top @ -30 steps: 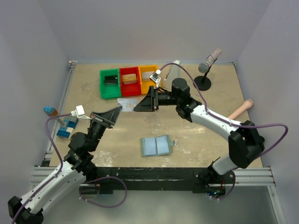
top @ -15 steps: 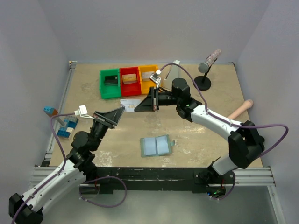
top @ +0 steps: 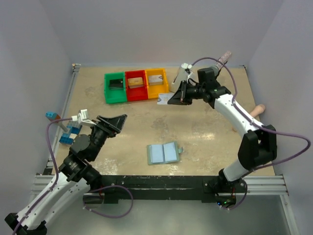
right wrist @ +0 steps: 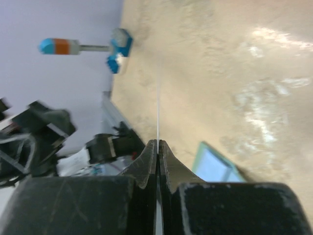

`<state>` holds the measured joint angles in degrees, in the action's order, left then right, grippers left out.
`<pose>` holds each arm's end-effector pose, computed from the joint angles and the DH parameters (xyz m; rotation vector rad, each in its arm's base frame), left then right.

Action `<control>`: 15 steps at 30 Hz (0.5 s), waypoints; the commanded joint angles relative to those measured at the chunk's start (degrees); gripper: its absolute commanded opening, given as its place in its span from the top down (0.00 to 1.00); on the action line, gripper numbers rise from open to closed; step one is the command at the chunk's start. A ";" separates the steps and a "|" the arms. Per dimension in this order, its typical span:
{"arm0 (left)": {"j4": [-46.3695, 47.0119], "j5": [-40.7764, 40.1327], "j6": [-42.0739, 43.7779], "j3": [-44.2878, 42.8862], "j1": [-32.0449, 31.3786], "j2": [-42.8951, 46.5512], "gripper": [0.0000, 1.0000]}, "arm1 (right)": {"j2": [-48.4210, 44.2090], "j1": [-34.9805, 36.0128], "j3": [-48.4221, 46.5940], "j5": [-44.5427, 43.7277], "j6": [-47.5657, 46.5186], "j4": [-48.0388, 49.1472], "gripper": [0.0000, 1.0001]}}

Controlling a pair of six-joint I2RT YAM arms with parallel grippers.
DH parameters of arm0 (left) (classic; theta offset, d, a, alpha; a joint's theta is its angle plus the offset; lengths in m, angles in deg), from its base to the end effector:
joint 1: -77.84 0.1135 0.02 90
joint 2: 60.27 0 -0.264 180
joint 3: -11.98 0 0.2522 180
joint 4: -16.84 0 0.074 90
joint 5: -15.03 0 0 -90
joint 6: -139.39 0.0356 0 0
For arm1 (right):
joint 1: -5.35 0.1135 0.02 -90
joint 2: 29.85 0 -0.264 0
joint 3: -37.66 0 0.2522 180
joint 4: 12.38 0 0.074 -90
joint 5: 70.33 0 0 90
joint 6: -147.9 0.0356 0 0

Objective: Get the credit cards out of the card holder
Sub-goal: Place the credit card at the center of the board.

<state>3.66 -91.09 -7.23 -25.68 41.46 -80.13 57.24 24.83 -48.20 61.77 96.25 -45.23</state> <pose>0.1022 -0.0630 0.2890 -0.5150 1.5088 -1.0855 0.3144 0.1365 0.3155 -0.0853 2.3136 1.3464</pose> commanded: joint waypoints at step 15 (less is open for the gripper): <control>-14.82 10.23 0.20 1.75 0.35 -1.42 0.37 | 25.58 -4.54 -17.90 -9.51 -19.36 -27.49 1.00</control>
<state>-11.01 -83.81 -6.16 -25.35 41.46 -82.73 80.54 21.43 -61.34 50.56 79.29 -69.56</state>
